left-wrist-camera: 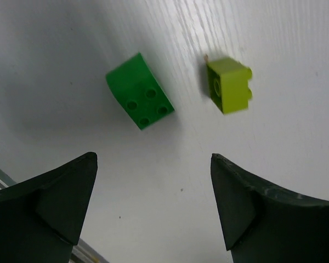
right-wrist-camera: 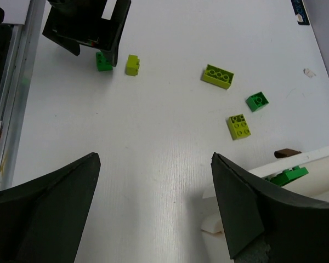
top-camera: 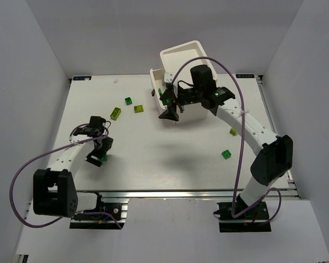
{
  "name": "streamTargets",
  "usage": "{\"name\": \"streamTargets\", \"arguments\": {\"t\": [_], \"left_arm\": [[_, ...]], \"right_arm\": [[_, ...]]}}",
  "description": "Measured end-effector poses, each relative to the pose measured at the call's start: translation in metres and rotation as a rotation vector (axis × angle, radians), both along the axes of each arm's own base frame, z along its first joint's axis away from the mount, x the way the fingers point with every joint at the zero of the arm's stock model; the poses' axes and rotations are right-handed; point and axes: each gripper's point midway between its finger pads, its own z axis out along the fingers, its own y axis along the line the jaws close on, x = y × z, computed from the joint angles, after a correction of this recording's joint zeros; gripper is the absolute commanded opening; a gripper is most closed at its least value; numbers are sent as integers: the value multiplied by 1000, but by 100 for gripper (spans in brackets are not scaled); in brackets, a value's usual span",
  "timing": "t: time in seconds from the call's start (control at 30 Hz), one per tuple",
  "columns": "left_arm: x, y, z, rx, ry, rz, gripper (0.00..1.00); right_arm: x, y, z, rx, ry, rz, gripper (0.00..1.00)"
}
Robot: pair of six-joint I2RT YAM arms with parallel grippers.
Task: Sort the legos into containers by color
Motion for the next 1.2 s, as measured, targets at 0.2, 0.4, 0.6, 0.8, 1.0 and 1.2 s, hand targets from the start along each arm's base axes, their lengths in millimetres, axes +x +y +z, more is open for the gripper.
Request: {"name": "streamTargets", "arguments": {"t": [0.2,0.4,0.6,0.8,1.0,1.2], "left_arm": [[-2,21,-25,32,94,99,90],[2,33,-42,31,138,153,83],[17,41,-50,10,134,187,48],[20,36,-40,-35,97,178,16],[36,16,24,-115,-151,52,0],[87,-25,102,-240,-498,-230,0]], "right_arm": [[14,-14,-10,2,33,-52,87],[26,-26,-8,15,41,-97,87],[34,-36,-2,26,36,-128,86],[33,-53,-1,35,42,-158,84],[34,-75,12,84,37,-217,45],[41,-103,31,171,28,-352,10]]}}
